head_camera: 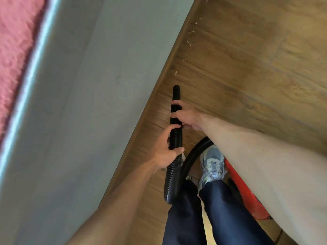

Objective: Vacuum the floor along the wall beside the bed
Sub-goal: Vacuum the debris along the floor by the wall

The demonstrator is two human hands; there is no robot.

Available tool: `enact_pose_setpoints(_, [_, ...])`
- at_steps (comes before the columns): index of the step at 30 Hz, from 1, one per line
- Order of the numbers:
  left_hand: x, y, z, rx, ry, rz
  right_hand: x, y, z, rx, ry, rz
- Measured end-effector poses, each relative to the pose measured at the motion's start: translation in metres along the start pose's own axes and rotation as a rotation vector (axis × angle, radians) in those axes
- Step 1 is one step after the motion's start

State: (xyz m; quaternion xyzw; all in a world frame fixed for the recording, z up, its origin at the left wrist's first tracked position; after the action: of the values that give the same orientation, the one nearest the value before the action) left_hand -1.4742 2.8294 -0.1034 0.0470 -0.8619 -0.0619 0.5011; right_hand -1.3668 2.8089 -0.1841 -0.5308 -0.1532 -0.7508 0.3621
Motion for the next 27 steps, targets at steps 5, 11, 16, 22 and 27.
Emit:
enact_pose_setpoints(5, [-0.011,-0.003,0.004,0.068,0.029,-0.023,-0.009,0.003,0.008,0.056,0.003,0.017])
enact_pose_setpoints(11, [-0.022,-0.010,0.002,0.092,0.061,-0.015,-0.016,0.005,0.011,0.147,-0.037,0.079])
enact_pose_setpoints(16, [-0.030,-0.011,0.001,0.123,0.080,-0.032,-0.023,0.010,0.014,0.152,-0.043,0.129])
enact_pose_setpoints(22, [-0.042,-0.020,0.005,0.195,0.125,-0.074,-0.035,0.014,0.017,0.158,0.011,0.165])
enact_pose_setpoints(27, [-0.051,-0.024,0.007,0.192,0.149,-0.084,-0.044,0.019,0.018,0.147,0.027,0.193])
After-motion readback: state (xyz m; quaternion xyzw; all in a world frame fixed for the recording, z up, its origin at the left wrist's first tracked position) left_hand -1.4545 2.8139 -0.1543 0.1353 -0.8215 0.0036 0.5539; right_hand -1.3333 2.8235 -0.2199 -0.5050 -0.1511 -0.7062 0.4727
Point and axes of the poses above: each hand's wrist, its own x-axis away from the middle knuckle, its own y-axis out of the back of the hand, z = x × y, the point moved 10 cm from there along -x, towards the middle knuckle, and after that the axes turned 13 degrees about -x, right-handed, at the moved point
